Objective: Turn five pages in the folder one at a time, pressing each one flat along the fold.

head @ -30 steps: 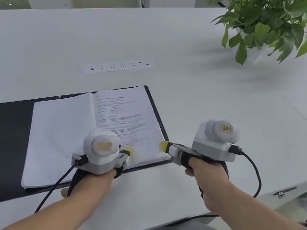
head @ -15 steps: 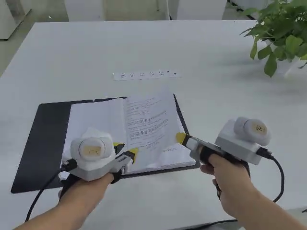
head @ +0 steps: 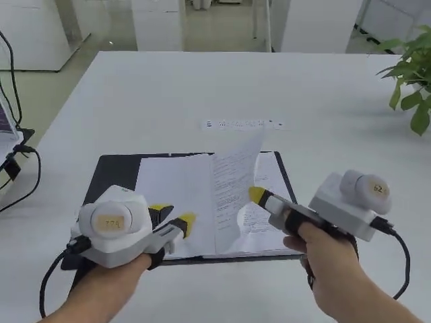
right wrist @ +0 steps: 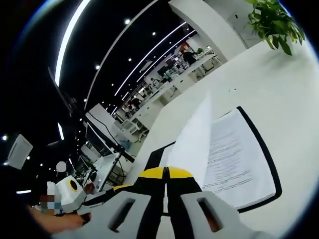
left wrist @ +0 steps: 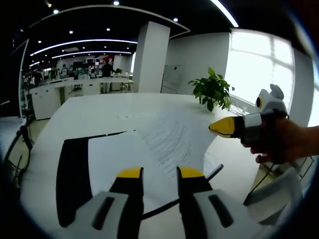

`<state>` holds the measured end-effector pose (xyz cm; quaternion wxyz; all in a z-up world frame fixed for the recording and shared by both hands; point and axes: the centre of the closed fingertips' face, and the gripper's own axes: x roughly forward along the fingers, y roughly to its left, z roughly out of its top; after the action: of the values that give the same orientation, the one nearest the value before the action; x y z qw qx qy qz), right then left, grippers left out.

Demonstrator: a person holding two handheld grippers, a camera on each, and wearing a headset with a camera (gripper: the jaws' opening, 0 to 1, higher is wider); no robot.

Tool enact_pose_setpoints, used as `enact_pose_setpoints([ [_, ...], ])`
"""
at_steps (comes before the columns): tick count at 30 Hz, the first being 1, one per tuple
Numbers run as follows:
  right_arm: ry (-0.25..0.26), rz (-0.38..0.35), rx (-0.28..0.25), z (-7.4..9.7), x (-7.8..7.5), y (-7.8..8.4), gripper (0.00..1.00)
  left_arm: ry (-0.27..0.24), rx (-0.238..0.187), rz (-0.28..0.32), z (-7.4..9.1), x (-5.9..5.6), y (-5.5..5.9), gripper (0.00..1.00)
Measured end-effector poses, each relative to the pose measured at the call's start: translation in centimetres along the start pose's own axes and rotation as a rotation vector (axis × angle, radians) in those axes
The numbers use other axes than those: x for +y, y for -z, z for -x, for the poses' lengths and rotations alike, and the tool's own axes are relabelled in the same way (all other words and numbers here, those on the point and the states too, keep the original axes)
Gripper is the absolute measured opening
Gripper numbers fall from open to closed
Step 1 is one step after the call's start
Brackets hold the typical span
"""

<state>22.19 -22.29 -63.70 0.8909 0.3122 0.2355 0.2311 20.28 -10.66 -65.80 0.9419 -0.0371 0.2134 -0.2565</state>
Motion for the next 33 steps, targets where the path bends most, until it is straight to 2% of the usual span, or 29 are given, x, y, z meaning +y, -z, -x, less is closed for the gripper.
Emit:
enact_pose_setpoints([
  [7, -0.064, 0.038, 0.058, -2.9, 3.7, 2.4, 0.0, -0.036, -0.044, 0.02, 2.4, 2.1, -1.3, 0.26],
  [14, -0.107, 0.086, 0.133, -5.0, 6.1, 5.3, 0.0, -0.069, -0.072, 0.041, 4.4, 3.9, -1.9, 0.26],
  [23, -0.129, 0.144, 0.236, -7.4, 7.8, 9.1, 0.0, -0.112, -0.082, 0.065, 6.0, 5.8, -1.7, 0.26],
  [33, -0.123, 0.183, 0.335, -10.3, 7.9, 12.8, 0.0, -0.14, -0.061, 0.086, 6.6, 7.4, -0.7, 0.27],
])
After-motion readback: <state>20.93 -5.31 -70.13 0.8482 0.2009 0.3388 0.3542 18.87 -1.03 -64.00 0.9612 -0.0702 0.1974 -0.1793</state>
